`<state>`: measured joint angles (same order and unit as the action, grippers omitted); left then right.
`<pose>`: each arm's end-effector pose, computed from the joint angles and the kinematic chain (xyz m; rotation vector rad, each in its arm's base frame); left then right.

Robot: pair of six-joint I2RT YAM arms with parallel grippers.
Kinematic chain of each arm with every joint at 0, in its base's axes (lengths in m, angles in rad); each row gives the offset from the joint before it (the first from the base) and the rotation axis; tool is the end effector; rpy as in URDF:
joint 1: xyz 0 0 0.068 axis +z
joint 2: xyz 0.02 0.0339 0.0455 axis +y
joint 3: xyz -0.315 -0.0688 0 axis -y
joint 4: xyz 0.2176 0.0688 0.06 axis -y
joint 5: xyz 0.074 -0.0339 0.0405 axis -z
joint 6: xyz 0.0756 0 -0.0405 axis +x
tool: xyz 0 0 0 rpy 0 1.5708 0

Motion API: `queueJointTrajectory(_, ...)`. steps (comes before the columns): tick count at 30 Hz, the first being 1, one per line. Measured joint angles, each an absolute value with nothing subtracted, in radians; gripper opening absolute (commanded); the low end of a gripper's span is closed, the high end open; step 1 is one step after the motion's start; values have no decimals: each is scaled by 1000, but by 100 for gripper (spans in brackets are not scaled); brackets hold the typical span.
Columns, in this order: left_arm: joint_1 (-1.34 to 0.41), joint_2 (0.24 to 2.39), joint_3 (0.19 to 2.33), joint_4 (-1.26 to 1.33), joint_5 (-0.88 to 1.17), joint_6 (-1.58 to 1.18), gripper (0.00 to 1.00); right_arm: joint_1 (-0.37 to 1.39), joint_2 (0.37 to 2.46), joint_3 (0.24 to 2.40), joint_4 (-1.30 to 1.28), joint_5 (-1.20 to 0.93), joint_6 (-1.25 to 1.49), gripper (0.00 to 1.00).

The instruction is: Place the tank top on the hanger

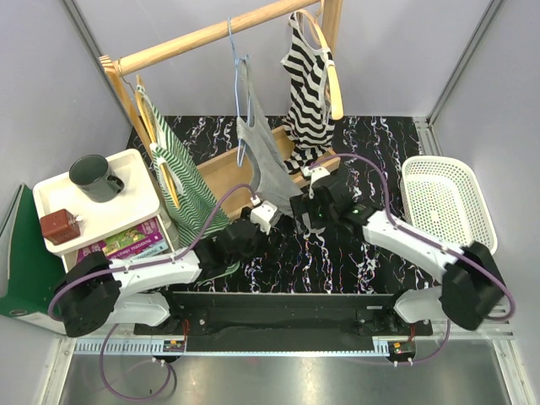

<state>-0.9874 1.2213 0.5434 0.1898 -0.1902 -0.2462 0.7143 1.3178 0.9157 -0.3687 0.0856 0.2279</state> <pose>0.1497 -0.2009 0.2502 0.6467 1.9961 -0.5656 0.2097 0.1733 0.2845 -0.5284 2.3077 0.3639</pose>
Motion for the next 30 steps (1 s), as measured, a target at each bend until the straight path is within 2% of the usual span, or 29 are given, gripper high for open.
queueJointTrajectory(8,-987,1127,459,191,-192,-261,99,694,1637,910,-110,139,197,100)
queueJointTrajectory(14,-987,1068,447,184,-200,-271,99,677,1746,910,34,226,202,100)
queueJointTrajectory(15,-987,1065,446,184,-200,-274,99,670,1755,910,54,234,206,96)
queueJointTrajectory(18,-987,1062,443,183,-204,-283,99,653,1781,914,98,248,214,79)
queueJointTrajectory(19,-987,1062,442,179,-205,-285,99,648,1795,920,109,250,216,64)
queueJointTrajectory(20,-987,1062,440,178,-207,-286,99,645,1810,928,120,255,216,56)
queueJointTrajectory(21,-987,1062,440,177,-207,-286,99,642,1820,936,132,262,218,44)
queueJointTrajectory(22,-987,1062,440,176,-208,-286,99,640,1829,943,143,265,219,25)
queueJointTrajectory(24,-987,1062,440,174,-208,-286,99,639,1841,948,160,270,221,10)
queueJointTrajectory(26,-987,1062,440,173,-209,-286,99,639,1843,949,165,268,232,0)
queueJointTrajectory(30,-987,1059,440,173,-210,-286,99,639,1839,960,147,260,245,0)
